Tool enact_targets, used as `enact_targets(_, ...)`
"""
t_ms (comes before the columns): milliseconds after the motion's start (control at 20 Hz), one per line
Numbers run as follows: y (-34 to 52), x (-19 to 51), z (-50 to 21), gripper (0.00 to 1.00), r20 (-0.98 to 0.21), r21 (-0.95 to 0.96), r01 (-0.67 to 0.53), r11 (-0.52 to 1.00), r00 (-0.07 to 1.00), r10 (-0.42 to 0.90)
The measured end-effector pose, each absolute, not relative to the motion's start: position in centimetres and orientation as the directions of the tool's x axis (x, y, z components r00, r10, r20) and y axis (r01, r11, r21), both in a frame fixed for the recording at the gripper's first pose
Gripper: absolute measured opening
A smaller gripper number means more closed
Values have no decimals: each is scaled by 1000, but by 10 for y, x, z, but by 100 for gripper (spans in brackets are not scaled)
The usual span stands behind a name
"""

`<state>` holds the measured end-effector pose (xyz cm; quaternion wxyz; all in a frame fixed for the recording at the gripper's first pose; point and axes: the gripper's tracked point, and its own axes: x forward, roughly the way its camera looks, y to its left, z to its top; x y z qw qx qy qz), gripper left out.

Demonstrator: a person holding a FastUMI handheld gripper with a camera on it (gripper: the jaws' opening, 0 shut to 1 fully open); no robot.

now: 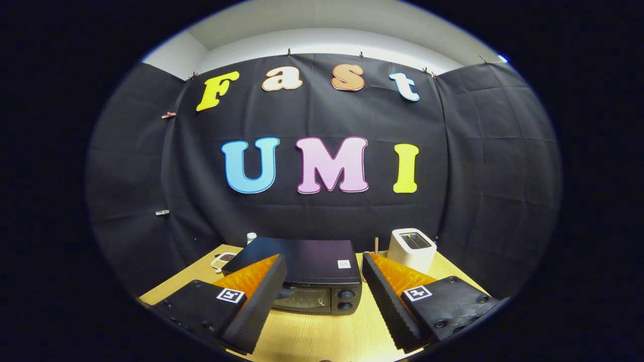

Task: Open the toaster oven, put the food inside, and close the toaster oven door.

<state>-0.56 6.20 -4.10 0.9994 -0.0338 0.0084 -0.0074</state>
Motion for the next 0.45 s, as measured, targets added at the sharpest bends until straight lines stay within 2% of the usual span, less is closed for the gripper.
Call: enact_targets(450, 73, -14, -39, 99, -20, -77, -28, 997, 999, 26)
